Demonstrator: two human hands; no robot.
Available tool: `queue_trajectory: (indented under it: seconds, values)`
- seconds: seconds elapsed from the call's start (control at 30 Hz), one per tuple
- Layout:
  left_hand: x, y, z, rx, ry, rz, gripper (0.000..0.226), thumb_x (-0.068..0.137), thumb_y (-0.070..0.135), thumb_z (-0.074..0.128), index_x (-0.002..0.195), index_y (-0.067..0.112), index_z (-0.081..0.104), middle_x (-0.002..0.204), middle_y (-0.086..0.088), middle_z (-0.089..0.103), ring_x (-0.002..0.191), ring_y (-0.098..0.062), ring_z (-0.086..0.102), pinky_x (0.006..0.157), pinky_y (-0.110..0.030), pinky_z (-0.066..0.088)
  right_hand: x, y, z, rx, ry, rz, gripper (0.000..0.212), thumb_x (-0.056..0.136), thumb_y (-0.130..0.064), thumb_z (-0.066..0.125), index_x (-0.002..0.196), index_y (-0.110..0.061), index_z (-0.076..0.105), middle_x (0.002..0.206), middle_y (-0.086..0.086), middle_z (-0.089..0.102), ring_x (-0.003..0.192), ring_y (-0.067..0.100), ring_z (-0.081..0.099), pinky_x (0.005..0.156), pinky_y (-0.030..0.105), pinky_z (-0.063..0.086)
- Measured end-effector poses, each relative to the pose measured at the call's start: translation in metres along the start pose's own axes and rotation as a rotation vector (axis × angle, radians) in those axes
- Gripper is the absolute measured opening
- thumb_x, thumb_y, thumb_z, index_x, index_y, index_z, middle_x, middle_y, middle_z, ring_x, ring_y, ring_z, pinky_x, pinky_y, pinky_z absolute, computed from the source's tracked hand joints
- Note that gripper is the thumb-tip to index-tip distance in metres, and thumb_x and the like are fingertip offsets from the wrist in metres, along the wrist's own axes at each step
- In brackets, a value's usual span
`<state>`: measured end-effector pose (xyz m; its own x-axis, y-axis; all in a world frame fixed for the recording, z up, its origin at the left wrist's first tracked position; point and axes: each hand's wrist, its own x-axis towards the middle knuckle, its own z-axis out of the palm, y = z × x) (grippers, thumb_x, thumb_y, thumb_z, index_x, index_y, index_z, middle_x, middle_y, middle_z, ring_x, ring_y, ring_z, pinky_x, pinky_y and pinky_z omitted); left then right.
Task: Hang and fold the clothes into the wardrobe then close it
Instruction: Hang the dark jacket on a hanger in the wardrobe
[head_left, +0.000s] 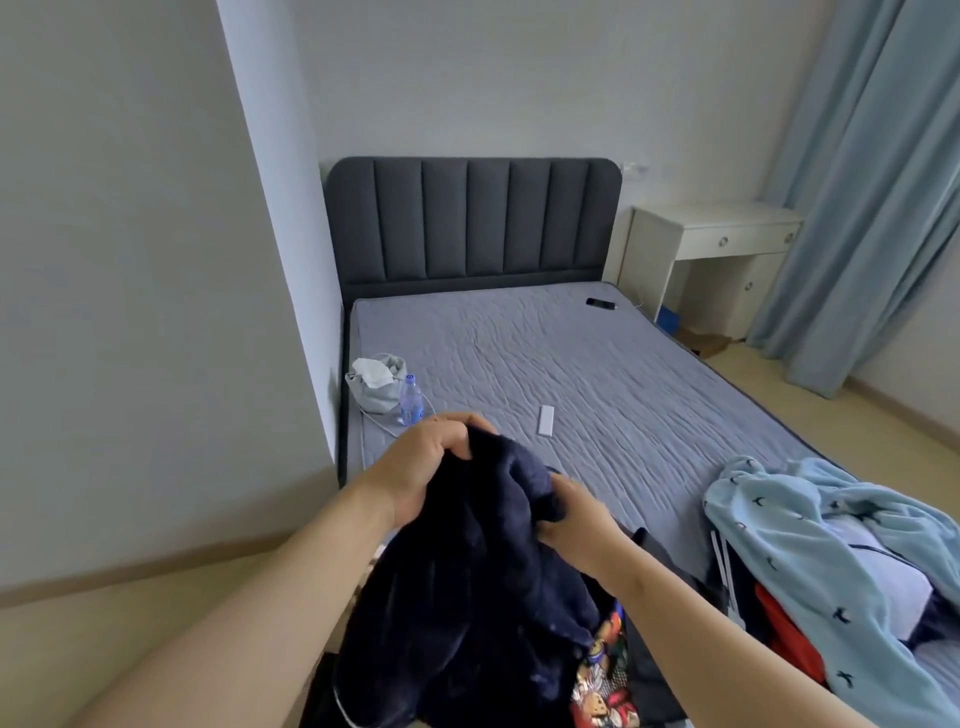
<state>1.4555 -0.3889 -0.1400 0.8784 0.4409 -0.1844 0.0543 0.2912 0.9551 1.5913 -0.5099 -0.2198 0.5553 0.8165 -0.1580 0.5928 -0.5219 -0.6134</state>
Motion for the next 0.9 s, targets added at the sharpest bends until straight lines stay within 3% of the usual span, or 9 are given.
queue_trajectory:
  seconds: [0.03,0.1,0.2,0.33,0.37,0.4,0.53,0.73,0.9]
  values:
    - [0.000,0.002,-0.005,-0.024,-0.011,0.000,0.023,0.052,0.008,0.044,0.055,0.017,0.065,0.056,-0.002,0.057,0.052,-0.011,0.056,0.050,-0.017,0.047,0.001,-0.007,0.001,-0.030,-0.046,-0.015,0.021,0.083,-0.015,0.053,0.098,-0.028,0.059,0.092,-0.008,0.061,0.097,0.022,0.057,0.074,0.020,0.044]
    - [-0.001,0.003,-0.014,-0.048,-0.002,-0.034,0.016,0.056,0.014,0.052,0.058,0.017,0.067,0.061,-0.003,0.061,0.055,-0.012,0.059,0.054,-0.020,0.050,0.000,-0.018,0.002,0.045,-0.018,-0.040,0.028,0.085,-0.008,0.046,0.066,-0.028,0.049,0.061,-0.014,0.052,0.065,0.011,0.052,0.050,0.012,0.033]
    - [0.002,-0.003,-0.028,0.048,0.109,-0.211,0.031,0.086,0.043,0.051,0.081,0.018,0.069,0.076,-0.004,0.066,0.066,-0.016,0.062,0.065,-0.026,0.049,0.000,-0.029,-0.010,0.322,0.201,-0.019,0.032,0.083,0.001,0.039,0.074,-0.026,0.053,0.069,-0.008,0.059,0.066,0.009,0.054,0.055,0.021,0.039]
    - [0.010,-0.004,-0.027,0.185,0.032,-0.240,0.060,0.072,0.065,0.058,0.119,0.029,0.049,0.086,-0.004,0.063,0.061,-0.010,0.043,0.059,-0.022,0.045,0.004,-0.057,-0.036,0.373,0.338,-0.167,0.029,0.080,-0.001,0.049,0.081,-0.027,0.063,0.072,-0.012,0.064,0.070,0.001,0.057,0.058,0.015,0.042]
    - [0.014,-0.003,-0.023,0.203,-0.018,-0.200,0.068,0.071,0.062,0.064,0.125,0.025,0.048,0.094,-0.007,0.065,0.100,-0.009,0.028,0.061,-0.020,0.047,0.004,-0.065,-0.038,0.385,0.324,-0.208,0.029,0.079,-0.002,0.054,0.076,-0.028,0.064,0.067,-0.014,0.064,0.066,-0.002,0.057,0.055,0.009,0.041]
    - [0.017,-0.001,-0.018,0.214,-0.058,-0.173,0.069,0.073,0.056,0.068,0.127,0.018,0.048,0.103,-0.012,0.065,0.101,-0.020,0.062,0.065,-0.021,0.048,0.004,-0.070,-0.038,0.410,0.303,-0.232,0.031,0.077,-0.001,0.057,0.071,-0.031,0.064,0.063,-0.016,0.063,0.063,-0.005,0.058,0.055,0.006,0.042]
    - [0.019,0.000,-0.014,0.401,-0.082,-0.050,0.010,0.089,0.016,0.061,0.098,0.016,0.066,0.086,0.000,0.065,0.081,-0.011,0.062,0.070,-0.021,0.048,0.004,-0.069,-0.036,0.448,0.257,-0.240,0.044,0.076,0.004,0.058,0.067,-0.039,0.064,0.067,-0.013,0.066,0.059,-0.002,0.061,0.060,0.010,0.050]
    - [0.020,-0.007,-0.024,0.426,0.069,0.125,0.021,0.089,0.002,0.057,0.091,0.019,0.069,0.087,-0.001,0.070,0.084,-0.012,0.065,0.077,-0.018,0.051,0.009,-0.049,-0.029,0.282,0.119,-0.238,0.055,0.082,0.002,0.045,0.123,-0.035,0.051,0.109,-0.021,0.053,0.102,0.001,0.049,0.085,0.015,0.041]
    - [0.010,0.018,-0.023,0.326,0.014,0.294,0.039,0.089,-0.004,0.051,0.077,0.026,0.073,0.079,0.008,0.070,0.079,-0.004,0.065,0.071,-0.014,0.051,0.011,-0.029,-0.019,0.184,-0.104,-0.167,0.041,0.080,-0.015,0.051,0.111,-0.042,0.052,0.088,-0.024,0.059,0.089,0.002,0.054,0.071,0.018,0.042]
